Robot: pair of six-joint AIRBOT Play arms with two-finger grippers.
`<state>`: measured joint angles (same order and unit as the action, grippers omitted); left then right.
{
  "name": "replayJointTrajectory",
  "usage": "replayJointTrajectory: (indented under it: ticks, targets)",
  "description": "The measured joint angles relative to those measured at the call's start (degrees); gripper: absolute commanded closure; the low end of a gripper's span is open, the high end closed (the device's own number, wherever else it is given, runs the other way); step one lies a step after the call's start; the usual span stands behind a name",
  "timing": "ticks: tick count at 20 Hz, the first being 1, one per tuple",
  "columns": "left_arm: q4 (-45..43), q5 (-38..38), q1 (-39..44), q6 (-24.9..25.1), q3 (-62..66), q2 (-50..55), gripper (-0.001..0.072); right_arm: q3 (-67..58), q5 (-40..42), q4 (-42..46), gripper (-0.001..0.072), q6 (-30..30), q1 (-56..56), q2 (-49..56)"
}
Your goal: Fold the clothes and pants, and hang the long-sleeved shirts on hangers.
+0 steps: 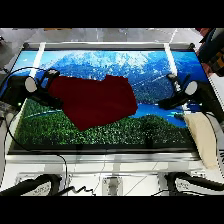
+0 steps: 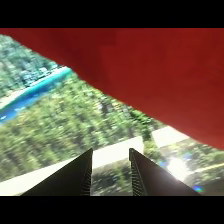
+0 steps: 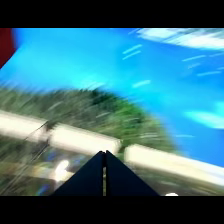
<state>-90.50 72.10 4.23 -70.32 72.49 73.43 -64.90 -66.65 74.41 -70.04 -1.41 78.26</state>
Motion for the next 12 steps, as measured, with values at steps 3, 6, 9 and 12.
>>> replayJointTrajectory:
  ticks: [3, 6, 9, 12]
  targets:
    - [2.3, 0.0, 0.1, 0.0, 0.0, 0.0, 0.0454, 6.6, 3.1, -18.1, 0.0245, 6.2, 0.3, 3.0]
    - [3.4, -0.3, 0.1, 0.0, 0.0, 0.0, 0.0453, 10.4, 9.6, -31.9, 0.0235, 7.7, 2.6, 5.9]
    - [3.8, -0.9, 0.1, 0.0, 0.0, 0.0, 0.0197, 11.5, 15.9, -38.9, 0.0277, 6.3, 6.6, 8.7]
    - [3.9, -1.4, 0.1, 0.0, 0.0, 0.5, -0.0004, 10.4, 20.7, -42.5, 0.0279, 3.3, 10.6, 12.0]
